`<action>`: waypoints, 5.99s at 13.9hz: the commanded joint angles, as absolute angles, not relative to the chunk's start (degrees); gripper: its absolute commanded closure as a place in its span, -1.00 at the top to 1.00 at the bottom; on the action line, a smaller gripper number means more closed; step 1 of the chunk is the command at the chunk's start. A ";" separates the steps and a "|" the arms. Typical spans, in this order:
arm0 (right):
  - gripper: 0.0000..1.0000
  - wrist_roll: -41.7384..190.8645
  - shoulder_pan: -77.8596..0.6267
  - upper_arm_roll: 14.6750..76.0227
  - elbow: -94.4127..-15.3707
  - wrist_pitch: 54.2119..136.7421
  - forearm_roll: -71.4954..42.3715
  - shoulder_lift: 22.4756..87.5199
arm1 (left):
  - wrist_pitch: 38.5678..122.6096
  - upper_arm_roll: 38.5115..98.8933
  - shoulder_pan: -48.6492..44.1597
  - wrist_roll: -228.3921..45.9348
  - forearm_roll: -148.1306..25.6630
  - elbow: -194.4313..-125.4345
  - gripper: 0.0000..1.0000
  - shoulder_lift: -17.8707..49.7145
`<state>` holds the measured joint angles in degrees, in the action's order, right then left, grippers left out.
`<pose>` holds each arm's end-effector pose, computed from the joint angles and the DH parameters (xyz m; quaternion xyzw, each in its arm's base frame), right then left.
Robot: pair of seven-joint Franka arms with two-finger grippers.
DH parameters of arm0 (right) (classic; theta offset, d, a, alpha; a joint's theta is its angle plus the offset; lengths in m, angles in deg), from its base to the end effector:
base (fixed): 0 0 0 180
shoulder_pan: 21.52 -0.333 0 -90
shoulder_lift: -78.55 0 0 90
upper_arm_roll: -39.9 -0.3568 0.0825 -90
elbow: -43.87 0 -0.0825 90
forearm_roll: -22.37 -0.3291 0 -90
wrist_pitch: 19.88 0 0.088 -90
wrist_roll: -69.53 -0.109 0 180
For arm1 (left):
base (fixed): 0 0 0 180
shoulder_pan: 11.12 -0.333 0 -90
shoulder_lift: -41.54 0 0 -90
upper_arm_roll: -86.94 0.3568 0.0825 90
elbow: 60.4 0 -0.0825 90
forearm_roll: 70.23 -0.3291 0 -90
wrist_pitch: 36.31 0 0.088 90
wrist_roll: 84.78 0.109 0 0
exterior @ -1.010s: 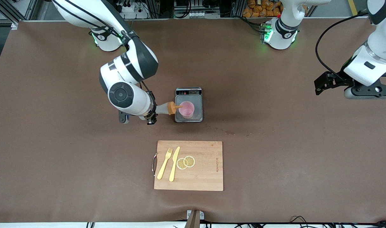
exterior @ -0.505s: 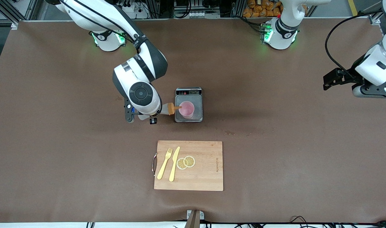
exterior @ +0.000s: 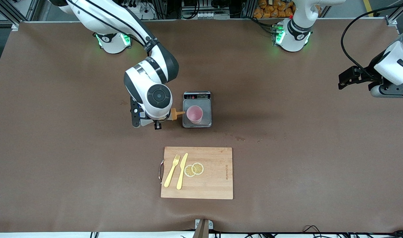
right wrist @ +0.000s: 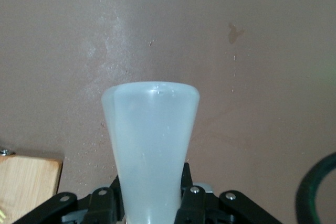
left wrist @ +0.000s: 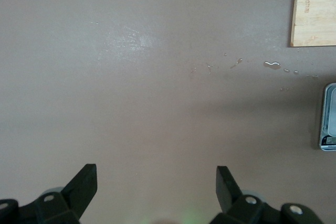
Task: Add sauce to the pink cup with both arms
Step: 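Hold the inverted bottle over the pink cup and squeeze sauce with the right gripper, then withdraw the bottle away from the cup with the right gripper, then lower the bottle upright onto the table with the right gripper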
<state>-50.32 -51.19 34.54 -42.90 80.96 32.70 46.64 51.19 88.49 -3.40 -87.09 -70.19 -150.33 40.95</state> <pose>0.5379 0.3435 0.3777 0.7464 -0.6449 0.0246 0.1623 0.4952 -0.0537 0.6550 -0.9991 0.0337 0.0263 0.0017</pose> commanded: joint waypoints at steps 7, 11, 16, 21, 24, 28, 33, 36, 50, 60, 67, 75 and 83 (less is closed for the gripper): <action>-1.00 -52.55 -52.54 35.15 -38.59 76.20 35.90 45.68 | 49.47 88.17 -3.65 -88.47 -69.52 -149.87 1.00 41.72; -1.00 -55.35 -53.60 35.07 -35.59 75.48 35.91 43.31 | 48.33 88.17 -3.47 -87.94 -69.44 -149.87 1.00 41.98; -1.00 -55.27 -53.69 35.07 -35.50 75.39 35.99 43.13 | 48.41 88.35 -3.74 -87.59 -69.43 -149.52 1.00 41.89; -1.00 -53.44 -50.27 34.72 -34.97 75.39 34.59 44.18 | 48.42 88.17 -3.56 -86.20 -69.87 -149.34 1.00 41.98; -1.00 -47.64 -46.32 34.71 -34.88 75.39 26.97 46.81 | 48.68 88.43 -3.74 -82.76 -70.14 -149.34 1.00 41.89; -1.00 -44.99 -42.00 34.71 -34.88 75.83 18.78 47.96 | 49.47 88.35 -3.65 -83.63 -69.79 -149.34 1.00 41.81; -1.00 -38.33 -35.69 34.63 -34.97 75.75 8.87 49.54 | 50.26 88.35 -3.56 -83.99 -69.52 -149.34 1.00 41.81; -1.00 -31.65 -30.50 34.63 -35.59 74.35 1.30 50.42 | 50.17 88.26 -3.47 -83.99 -69.96 -149.34 1.00 41.72; -1.00 8.08 -2.37 34.89 -37.78 57.74 -19.89 44.11 | 50.09 88.35 -3.65 -83.81 -69.87 -149.43 1.00 41.46; -1.00 32.16 11.87 34.89 -37.78 51.58 -26.58 27.32 | 50.00 88.35 -3.56 -83.90 -69.87 -149.52 1.00 41.28; -1.00 36.48 13.90 34.98 -37.87 52.01 -26.67 21.07 | 50.17 88.35 -3.65 -83.90 -69.70 -149.43 1.00 41.19; -0.57 38.15 13.11 35.07 -37.61 54.12 -25.36 20.63 | 50.17 88.35 -3.65 -83.90 -69.70 -149.43 1.00 41.28; 1.00 37.45 12.41 35.15 -34.89 53.95 -23.17 21.33 | 50.35 88.35 -3.74 -83.90 -69.70 -149.43 1.00 41.10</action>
<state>37.76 12.37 35.61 -37.31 55.02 -24.94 21.11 50.04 88.34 -3.58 -83.85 -70.19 -149.65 41.14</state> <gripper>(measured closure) 0.185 0.000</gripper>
